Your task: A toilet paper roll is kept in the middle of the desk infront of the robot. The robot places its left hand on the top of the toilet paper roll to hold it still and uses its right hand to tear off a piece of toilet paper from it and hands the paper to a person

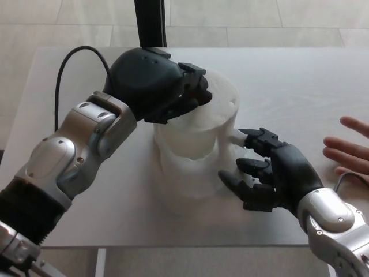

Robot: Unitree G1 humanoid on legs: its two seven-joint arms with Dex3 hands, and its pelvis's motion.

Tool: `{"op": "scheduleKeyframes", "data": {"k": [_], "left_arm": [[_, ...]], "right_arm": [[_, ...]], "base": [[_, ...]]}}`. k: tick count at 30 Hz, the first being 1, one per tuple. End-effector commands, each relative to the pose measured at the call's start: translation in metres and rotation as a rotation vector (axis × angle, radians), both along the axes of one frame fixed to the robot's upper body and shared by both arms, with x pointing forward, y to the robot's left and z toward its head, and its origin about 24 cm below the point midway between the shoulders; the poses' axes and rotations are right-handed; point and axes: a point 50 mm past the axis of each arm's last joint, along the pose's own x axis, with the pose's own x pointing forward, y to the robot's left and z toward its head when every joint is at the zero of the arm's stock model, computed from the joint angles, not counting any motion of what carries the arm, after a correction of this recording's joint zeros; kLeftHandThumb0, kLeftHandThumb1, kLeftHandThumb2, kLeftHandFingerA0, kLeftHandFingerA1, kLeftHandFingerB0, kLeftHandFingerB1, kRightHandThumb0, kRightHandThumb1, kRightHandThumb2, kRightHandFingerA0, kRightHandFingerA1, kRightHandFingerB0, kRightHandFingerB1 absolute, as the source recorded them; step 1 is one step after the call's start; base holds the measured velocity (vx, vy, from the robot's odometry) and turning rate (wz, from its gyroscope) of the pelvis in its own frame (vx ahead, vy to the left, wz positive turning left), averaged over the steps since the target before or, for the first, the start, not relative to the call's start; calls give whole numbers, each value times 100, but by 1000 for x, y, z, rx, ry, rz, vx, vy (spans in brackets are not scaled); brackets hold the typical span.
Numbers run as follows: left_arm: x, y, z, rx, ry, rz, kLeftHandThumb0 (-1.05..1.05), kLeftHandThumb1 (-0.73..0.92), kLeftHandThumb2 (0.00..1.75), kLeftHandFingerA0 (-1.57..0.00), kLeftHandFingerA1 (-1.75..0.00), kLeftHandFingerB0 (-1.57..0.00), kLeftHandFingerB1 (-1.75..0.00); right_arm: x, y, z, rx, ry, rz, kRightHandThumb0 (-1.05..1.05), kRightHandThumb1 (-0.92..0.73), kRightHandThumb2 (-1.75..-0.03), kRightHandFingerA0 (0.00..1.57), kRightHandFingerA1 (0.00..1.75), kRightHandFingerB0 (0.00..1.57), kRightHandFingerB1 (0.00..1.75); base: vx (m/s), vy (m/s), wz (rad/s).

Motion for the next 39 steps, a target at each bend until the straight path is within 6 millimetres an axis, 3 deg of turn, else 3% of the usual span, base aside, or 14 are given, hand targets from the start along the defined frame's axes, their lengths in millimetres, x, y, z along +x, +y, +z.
{"op": "scheduleKeyframes", "data": {"k": [1,3,4,12,13,16,17,19,21,22,23,26,27,39], "left_arm": [[-3,3,-6,7,-18,-15,-51,85,65,-56,-50,-55,-44],[-3,4,-6,7,-17,-14,-51,84,65,-57,-49,-55,-44],[-3,5,-6,7,-16,-14,-51,84,65,-57,-49,-55,-44],[-1,4,-2,-6,-40,-24,-52,84,65,-57,-53,-56,-45],[-1,4,-2,-9,-41,-25,-52,84,65,-57,-52,-56,-45],[-1,4,-3,-15,-36,-23,-52,84,65,-57,-52,-56,-45],[-1,3,-3,-22,-37,-24,-52,84,65,-58,-52,-57,-45],[-1,2,-3,-28,-42,-24,-52,83,65,-58,-52,-57,-45],[1,-1,-1,-29,-36,-25,-52,84,65,-56,-52,-56,-44],[1,-1,0,-24,-36,-25,-53,84,65,-56,-52,-55,-44],[2,-1,1,-19,-39,-27,-53,85,65,-56,-52,-55,-45],[3,0,4,-22,-45,-32,-53,86,66,-57,-51,-56,-45],[4,0,5,-18,-45,-29,-53,86,66,-56,-51,-55,-44],[3,2,4,0,-41,-14,-52,87,66,-54,-49,-53,-43]], "right_arm": [[-8,0,-13,-100,82,57,-69,-34,-80,0,46,14,62],[-8,2,-13,-114,76,61,-67,-34,-81,0,52,15,63],[-10,6,-14,-110,75,54,-64,-48,-56,0,69,16,69],[-11,14,-14,-70,40,56,-61,-48,-57,0,79,16,75],[-11,15,-14,-66,41,53,-52,-30,-87,0,62,22,66],[-14,19,-15,-64,38,47,-52,-30,-87,1,62,24,67],[-15,20,-16,-67,36,42,-61,-47,-57,0,92,17,74],[-17,25,-17,-52,14,12,-60,-52,-49,1,106,24,79],[-19,29,-18,-51,-31,-41,-60,-56,-51,7,113,27,85],[-19,30,-18,-56,-47,-59,-57,-36,-90,23,78,39,77],[-20,33,-18,-65,-68,-82,-57,-59,-55,15,120,27,95],[-26,40,-19,-98,-105,-112,-51,-61,-63,17,127,23,101],[-27,41,-19,-102,-114,-115,-54,-64,-66,33,118,27,96],[-20,60,-17,-150,-165,-110,-52,-64,-58,22,119,23,107]], "base": [[0,0,0],[0,0,0],[0,0,0],[0,0,0],[0,0,0],[0,0,0],[0,0,0],[0,0,0],[0,0,0],[0,0,0],[0,0,0],[0,0,0],[0,0,0],[0,0,0]]}}
